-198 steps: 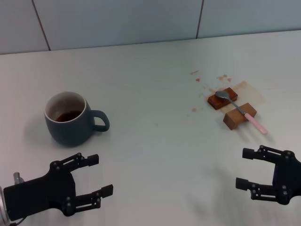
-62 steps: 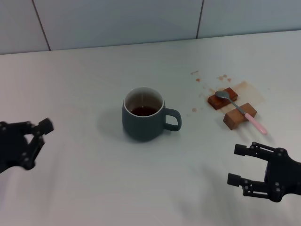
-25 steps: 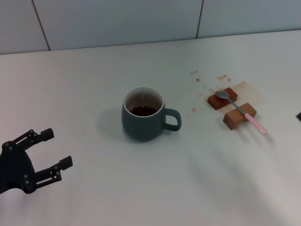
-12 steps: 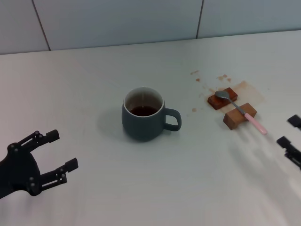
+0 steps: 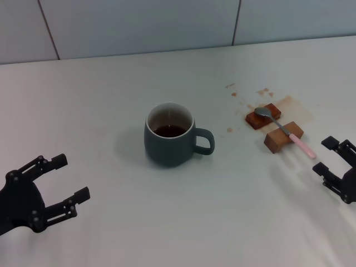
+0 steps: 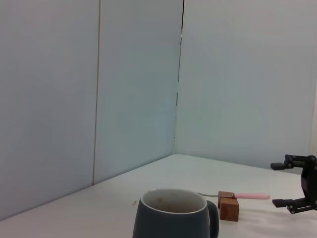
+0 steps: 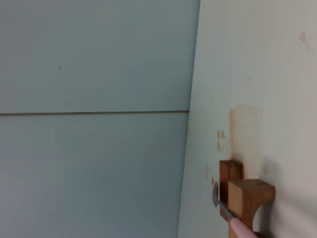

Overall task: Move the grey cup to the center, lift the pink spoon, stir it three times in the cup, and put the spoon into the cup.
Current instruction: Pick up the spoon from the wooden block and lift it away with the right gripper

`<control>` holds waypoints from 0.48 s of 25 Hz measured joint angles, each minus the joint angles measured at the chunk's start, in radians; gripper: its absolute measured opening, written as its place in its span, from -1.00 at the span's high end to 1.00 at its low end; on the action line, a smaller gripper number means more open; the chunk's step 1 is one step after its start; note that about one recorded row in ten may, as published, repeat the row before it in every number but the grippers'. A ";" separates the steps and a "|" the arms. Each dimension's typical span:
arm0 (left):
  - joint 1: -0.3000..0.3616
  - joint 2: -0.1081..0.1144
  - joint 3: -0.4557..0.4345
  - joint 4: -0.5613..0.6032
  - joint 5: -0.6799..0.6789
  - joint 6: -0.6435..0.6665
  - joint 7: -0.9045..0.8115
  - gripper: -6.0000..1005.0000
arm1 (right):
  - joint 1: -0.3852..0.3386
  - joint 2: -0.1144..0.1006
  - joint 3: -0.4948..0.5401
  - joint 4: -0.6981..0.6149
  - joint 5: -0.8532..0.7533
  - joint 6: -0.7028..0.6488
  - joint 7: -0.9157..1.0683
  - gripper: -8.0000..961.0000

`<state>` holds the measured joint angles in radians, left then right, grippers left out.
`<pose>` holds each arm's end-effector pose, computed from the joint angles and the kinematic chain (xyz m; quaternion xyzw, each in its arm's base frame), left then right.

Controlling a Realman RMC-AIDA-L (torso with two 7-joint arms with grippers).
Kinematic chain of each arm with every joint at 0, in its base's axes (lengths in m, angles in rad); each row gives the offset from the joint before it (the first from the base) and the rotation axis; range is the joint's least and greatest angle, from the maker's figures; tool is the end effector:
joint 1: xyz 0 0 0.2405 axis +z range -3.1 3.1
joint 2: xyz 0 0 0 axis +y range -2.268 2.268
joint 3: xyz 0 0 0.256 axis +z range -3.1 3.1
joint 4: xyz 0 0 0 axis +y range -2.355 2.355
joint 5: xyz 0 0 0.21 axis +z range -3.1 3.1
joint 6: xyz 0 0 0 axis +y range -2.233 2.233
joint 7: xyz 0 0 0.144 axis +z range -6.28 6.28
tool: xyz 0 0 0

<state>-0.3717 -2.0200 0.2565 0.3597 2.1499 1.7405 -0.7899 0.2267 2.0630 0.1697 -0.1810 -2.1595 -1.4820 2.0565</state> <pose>-0.3275 0.2490 0.0084 -0.9100 -0.1376 -0.3183 0.2273 0.3844 0.2160 -0.0063 -0.4132 0.7356 0.5176 0.1423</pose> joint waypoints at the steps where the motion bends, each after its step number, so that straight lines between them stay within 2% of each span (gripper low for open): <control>1: 0.000 0.000 0.000 0.000 0.000 0.000 0.000 -0.71 | 0.003 0.000 0.000 0.000 -0.003 0.006 0.001 -0.68; 12: 0.002 0.000 -0.002 -0.003 -0.017 0.001 0.000 -0.71 | 0.044 0.000 -0.012 0.005 -0.011 0.054 0.010 -0.64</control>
<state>-0.3696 -2.0200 0.2546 0.3563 2.1331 1.7411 -0.7900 0.2710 2.0630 0.1574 -0.1762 -2.1706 -1.4276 2.0665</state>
